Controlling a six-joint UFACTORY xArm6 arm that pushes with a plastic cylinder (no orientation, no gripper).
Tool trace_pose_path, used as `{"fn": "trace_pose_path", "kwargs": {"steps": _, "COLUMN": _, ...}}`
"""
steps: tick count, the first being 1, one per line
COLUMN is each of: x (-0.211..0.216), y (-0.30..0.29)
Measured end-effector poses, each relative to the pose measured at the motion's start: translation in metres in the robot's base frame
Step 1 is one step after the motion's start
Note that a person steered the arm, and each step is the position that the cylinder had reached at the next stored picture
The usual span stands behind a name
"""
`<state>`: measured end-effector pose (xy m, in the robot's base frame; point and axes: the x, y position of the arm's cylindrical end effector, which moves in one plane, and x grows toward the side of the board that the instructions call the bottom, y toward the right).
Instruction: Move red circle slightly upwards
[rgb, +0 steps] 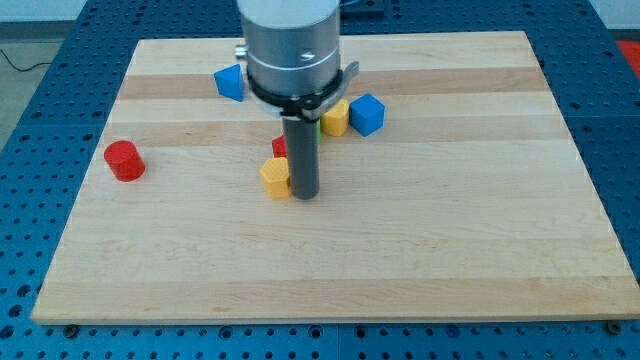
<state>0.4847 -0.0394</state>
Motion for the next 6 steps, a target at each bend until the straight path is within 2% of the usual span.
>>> {"fn": "trace_pose_path", "kwargs": {"steps": 1, "x": 0.029, "y": -0.001}}
{"fn": "trace_pose_path", "kwargs": {"steps": 2, "x": 0.037, "y": -0.082}}
{"fn": "trace_pose_path", "kwargs": {"steps": 3, "x": 0.029, "y": -0.188}}
{"fn": "trace_pose_path", "kwargs": {"steps": 4, "x": 0.002, "y": -0.229}}
{"fn": "trace_pose_path", "kwargs": {"steps": 6, "x": -0.091, "y": -0.216}}
